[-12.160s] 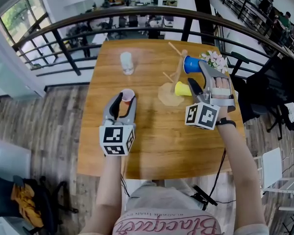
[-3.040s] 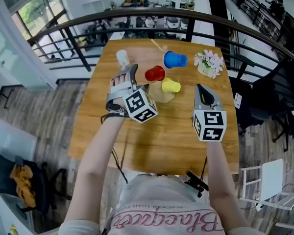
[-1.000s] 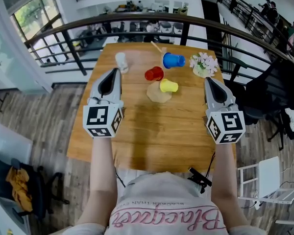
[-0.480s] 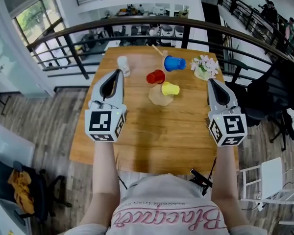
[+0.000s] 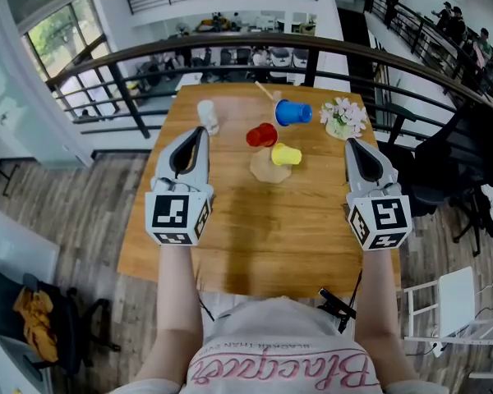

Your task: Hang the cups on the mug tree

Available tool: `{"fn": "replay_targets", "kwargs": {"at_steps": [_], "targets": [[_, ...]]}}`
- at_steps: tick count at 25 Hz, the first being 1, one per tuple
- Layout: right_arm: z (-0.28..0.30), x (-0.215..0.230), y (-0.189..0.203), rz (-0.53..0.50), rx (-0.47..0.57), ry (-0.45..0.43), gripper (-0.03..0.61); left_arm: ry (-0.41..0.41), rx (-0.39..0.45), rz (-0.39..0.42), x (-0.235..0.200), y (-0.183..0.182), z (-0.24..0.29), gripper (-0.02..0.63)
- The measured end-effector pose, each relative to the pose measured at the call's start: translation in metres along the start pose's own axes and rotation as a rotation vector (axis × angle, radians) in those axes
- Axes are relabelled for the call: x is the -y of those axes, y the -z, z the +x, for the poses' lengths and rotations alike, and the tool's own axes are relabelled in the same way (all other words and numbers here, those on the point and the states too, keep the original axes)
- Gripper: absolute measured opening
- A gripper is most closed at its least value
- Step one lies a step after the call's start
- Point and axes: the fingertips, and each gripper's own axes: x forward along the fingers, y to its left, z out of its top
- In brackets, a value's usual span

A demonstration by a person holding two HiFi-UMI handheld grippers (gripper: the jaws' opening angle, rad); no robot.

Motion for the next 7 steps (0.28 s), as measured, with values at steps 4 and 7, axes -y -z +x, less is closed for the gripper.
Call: {"fn": "replay_targets", "kwargs": {"at_steps": [4, 7], "targets": [[0.0005, -0.0005, -0.0005, -0.007, -0.003, -0.002, 0.002, 0.008, -0.006, -0.001, 0.0026, 0.0019, -0.0016, 0.014], [0.0004, -0.0008, -0.0028, -0.013, -0.003, -0.004, 0.002, 0.011, -0.006, -0.003, 0.0038, 0.0012, -0.0022, 0.014]]}}
